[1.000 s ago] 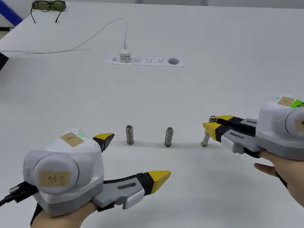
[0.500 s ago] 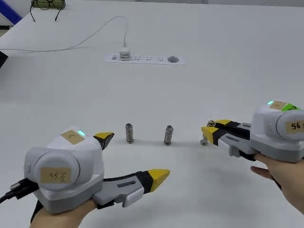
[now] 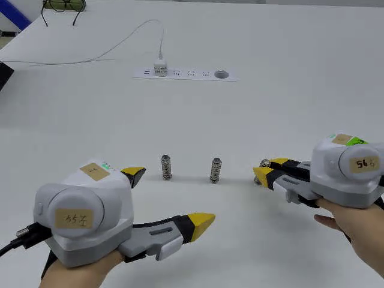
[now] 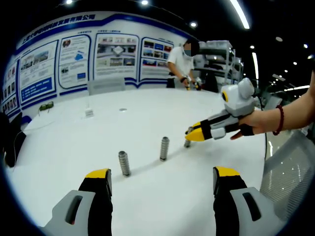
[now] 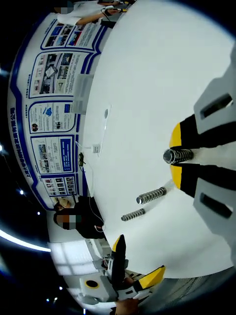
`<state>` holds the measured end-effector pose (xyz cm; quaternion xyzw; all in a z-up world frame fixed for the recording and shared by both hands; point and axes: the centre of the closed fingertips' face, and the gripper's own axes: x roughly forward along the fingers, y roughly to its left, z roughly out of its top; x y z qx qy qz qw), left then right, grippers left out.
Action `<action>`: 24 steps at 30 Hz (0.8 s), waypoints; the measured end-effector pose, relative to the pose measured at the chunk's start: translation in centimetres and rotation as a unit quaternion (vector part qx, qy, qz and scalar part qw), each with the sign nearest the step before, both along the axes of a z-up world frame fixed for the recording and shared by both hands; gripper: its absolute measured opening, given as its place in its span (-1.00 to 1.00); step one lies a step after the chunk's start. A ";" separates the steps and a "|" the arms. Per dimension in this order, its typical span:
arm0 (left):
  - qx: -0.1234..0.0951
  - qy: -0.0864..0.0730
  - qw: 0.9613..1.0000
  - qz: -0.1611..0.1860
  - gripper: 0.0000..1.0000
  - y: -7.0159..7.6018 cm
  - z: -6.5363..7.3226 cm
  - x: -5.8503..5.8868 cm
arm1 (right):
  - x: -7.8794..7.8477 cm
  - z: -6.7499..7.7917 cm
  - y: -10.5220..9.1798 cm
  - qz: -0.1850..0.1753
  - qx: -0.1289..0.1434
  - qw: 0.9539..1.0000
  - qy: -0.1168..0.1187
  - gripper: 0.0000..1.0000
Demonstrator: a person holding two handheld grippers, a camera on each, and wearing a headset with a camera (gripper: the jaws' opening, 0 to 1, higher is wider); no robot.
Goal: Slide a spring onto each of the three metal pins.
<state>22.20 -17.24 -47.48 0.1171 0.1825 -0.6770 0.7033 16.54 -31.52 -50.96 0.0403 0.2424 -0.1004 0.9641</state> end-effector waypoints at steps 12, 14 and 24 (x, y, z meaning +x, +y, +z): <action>0.007 -0.005 1.000 0.001 0.71 0.2 -0.2 0.3 | -0.3 0.8 0.5 -0.008 0.015 1.000 -0.009 -0.54; 0.010 -0.006 1.000 0.002 0.71 0.2 -0.3 0.4 | -0.5 1.1 0.7 -0.009 0.021 1.000 -0.009 -0.44; 0.022 -0.016 1.000 0.008 0.68 0.7 0.1 1.0 | -1.8 2.5 2.4 0.000 0.027 1.000 -0.003 -0.02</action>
